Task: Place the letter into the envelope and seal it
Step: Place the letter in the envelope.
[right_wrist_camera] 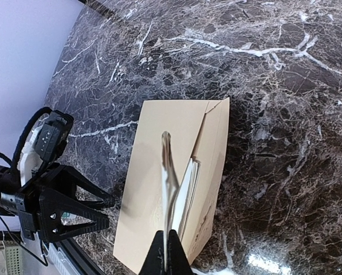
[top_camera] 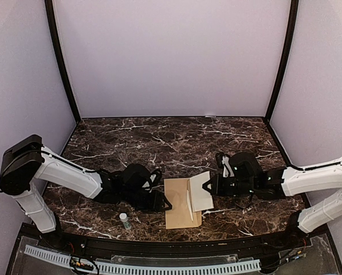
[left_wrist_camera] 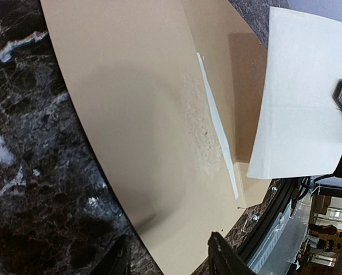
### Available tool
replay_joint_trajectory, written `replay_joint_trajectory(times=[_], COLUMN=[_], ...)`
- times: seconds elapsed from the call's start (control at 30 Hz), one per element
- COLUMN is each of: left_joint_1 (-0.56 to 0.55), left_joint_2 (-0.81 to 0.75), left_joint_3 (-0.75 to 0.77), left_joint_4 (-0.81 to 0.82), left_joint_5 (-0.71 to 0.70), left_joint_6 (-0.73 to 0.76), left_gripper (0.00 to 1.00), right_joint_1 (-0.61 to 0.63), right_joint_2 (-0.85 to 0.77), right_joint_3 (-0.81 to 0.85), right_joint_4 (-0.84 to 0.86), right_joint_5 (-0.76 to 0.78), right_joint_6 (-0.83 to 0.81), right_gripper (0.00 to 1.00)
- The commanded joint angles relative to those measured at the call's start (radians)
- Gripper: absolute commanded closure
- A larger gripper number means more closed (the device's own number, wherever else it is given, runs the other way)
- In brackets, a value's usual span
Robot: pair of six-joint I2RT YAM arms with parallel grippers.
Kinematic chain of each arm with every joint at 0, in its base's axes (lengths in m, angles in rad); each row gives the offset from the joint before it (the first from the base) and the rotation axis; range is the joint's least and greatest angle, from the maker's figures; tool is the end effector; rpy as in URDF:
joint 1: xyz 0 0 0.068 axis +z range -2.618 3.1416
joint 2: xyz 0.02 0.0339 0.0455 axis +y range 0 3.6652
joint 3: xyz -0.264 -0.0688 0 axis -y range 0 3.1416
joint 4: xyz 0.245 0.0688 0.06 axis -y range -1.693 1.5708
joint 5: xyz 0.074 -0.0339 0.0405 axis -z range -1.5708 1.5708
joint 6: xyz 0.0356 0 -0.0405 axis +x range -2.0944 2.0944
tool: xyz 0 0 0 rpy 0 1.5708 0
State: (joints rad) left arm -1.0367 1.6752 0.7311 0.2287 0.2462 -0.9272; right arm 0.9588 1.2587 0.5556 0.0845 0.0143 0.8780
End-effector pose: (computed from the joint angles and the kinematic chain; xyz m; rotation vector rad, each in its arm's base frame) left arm 0.1563 -0.2813 0.1416 0.2904 2.6033 -1.1711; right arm 0.1463 0.2075 0.1885 -0.0873 2.3775 0.9645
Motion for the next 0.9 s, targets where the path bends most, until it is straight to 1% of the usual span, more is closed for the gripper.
replay_joint_trajectory(times=[0.0, 0.1, 0.4, 0.87], left_joint_1=[0.003, 0.003, 0.003, 0.003], left_joint_2=[0.001, 0.004, 0.005, 0.006], left_joint_3=[0.013, 0.013, 0.003, -0.028], left_joint_4=[-0.016, -0.014, -0.004, 0.033], left_joint_5=[0.013, 0.015, 0.02, 0.036], left_joint_6=[0.013, 0.013, 0.011, -0.008], left_gripper=[0.55, 0.56, 0.58, 0.6], right_joint_1=[-0.013, -0.014, -0.014, -0.014], right_joint_2=[0.01, 0.017, 0.044, 0.088], right_joint_3=[-0.017, -0.025, -0.032, -0.03], right_joint_4=[0.062, 0.078, 0.098, 0.051], right_joint_5=[-0.01, -0.036, -0.044, -0.02], right_joint_6=[0.015, 0.02, 0.028, 0.016], right_gripper=[1.0, 1.0, 1.0, 1.0])
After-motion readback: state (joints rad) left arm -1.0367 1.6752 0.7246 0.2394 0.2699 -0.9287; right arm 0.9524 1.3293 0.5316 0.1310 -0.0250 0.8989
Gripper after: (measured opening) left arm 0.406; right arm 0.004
